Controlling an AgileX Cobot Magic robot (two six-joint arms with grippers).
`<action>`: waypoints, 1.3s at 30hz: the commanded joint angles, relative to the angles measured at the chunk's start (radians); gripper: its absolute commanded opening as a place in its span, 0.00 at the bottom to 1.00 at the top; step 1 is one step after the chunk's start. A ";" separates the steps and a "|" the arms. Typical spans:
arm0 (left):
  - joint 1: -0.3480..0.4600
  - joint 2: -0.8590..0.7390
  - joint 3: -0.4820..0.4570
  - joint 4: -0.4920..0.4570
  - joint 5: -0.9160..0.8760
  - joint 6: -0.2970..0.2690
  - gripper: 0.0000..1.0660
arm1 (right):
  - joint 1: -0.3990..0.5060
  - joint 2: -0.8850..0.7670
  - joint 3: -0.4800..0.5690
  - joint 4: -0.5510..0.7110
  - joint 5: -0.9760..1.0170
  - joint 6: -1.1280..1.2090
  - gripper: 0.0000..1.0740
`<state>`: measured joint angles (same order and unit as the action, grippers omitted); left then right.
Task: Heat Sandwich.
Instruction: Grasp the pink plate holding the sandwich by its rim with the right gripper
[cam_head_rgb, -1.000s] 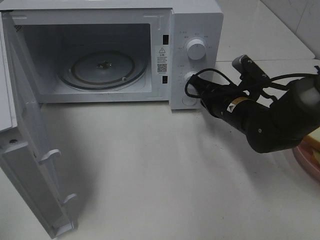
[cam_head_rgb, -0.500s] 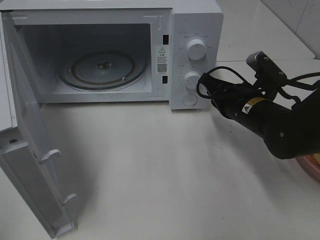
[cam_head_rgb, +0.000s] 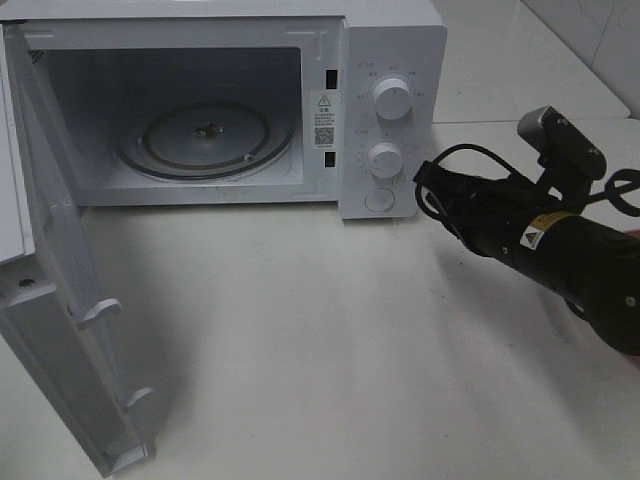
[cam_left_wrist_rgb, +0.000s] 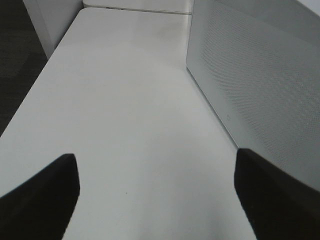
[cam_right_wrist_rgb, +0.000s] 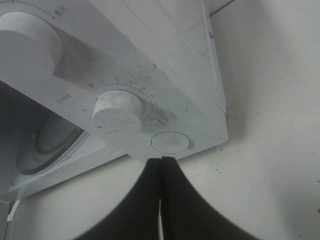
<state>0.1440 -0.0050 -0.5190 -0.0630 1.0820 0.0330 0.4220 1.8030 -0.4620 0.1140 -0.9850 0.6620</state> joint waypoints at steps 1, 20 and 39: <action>-0.004 -0.017 0.004 -0.002 -0.013 -0.003 0.75 | -0.002 -0.058 0.047 -0.014 -0.010 -0.058 0.00; -0.004 -0.017 0.004 -0.002 -0.013 -0.003 0.75 | -0.003 -0.371 0.082 0.049 0.442 -0.451 0.00; -0.004 -0.017 0.004 -0.002 -0.013 -0.003 0.75 | -0.003 -0.418 -0.357 -0.085 1.264 -0.631 0.04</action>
<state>0.1440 -0.0050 -0.5190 -0.0630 1.0820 0.0330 0.4210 1.3970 -0.7870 0.0690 0.2180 0.0420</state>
